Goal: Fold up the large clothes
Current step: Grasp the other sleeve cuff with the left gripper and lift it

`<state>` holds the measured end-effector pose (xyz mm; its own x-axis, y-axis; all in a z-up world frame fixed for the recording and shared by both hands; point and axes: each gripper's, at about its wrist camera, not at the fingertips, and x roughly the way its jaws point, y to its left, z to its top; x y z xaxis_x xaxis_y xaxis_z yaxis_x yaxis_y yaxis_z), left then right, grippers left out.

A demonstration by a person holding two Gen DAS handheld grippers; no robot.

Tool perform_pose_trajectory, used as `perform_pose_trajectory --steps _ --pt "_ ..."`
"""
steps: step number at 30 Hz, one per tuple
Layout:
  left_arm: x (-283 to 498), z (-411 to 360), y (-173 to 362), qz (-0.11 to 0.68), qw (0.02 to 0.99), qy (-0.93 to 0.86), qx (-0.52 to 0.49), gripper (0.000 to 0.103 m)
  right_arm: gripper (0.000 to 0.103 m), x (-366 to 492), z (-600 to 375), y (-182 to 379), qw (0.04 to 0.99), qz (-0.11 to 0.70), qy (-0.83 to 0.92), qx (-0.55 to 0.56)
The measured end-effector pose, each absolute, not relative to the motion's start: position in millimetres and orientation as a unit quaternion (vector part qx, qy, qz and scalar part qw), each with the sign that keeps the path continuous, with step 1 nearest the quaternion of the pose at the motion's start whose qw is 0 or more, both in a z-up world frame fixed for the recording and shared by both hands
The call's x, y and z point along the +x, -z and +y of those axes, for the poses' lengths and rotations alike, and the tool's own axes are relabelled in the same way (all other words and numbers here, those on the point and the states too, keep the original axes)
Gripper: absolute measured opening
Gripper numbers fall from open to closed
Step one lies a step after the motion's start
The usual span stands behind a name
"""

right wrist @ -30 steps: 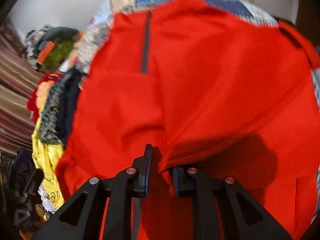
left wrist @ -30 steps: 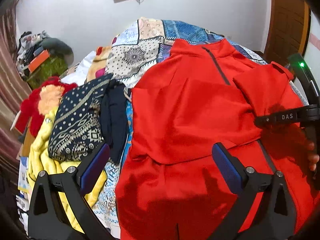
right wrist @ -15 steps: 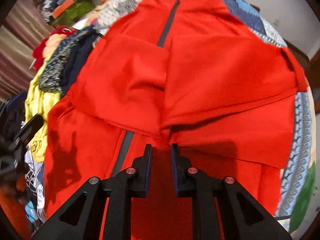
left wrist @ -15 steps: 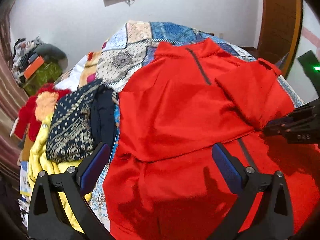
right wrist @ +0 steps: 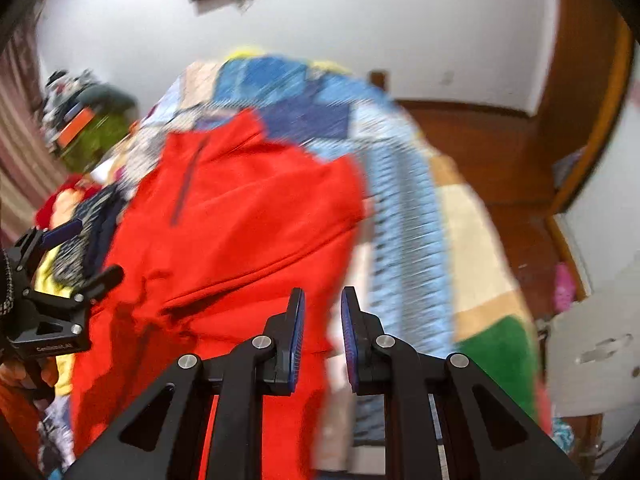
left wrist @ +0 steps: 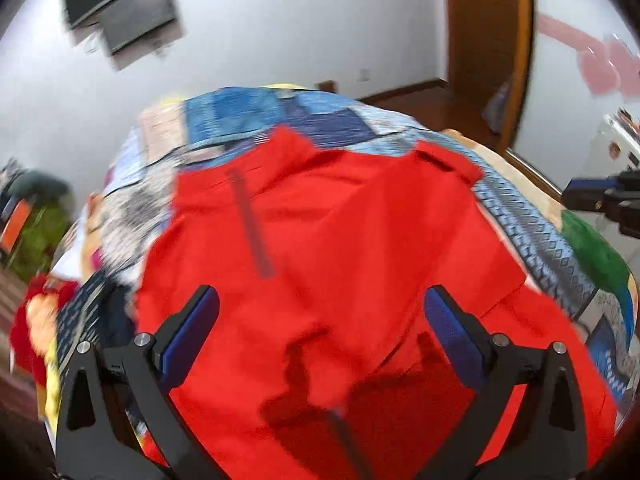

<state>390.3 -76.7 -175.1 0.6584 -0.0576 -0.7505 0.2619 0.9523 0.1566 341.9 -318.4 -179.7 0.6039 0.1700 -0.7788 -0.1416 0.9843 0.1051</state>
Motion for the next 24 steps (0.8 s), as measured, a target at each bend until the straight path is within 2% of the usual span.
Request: perform_pose_trajectory --steps 6,9,14,17,21,22,24 --pt "450 -155 220 0.45 0.87 0.139 0.147 0.103 0.014 348 -367 195 0.891 0.446 -0.064 0.06" --pt "470 -182 235 0.459 0.861 0.153 0.153 0.092 0.014 354 -382 210 0.885 0.456 -0.052 0.075" --pt "504 -213 254 0.465 0.859 0.154 0.149 0.082 0.014 360 -392 234 0.873 0.475 -0.052 0.093" --pt "519 -218 256 0.47 0.859 0.157 0.128 0.063 0.014 363 -389 245 0.869 0.483 -0.054 0.091" --pt "519 -215 238 0.459 0.867 0.173 0.093 0.021 0.014 367 -379 250 0.867 0.487 -0.063 0.087" --pt "515 -214 229 0.446 0.873 0.175 0.09 0.014 0.014 368 -378 250 0.867 0.487 -0.065 0.089" --pt "507 -204 205 0.416 0.889 0.17 0.087 0.009 0.014 370 -372 248 0.866 0.486 -0.072 0.092"
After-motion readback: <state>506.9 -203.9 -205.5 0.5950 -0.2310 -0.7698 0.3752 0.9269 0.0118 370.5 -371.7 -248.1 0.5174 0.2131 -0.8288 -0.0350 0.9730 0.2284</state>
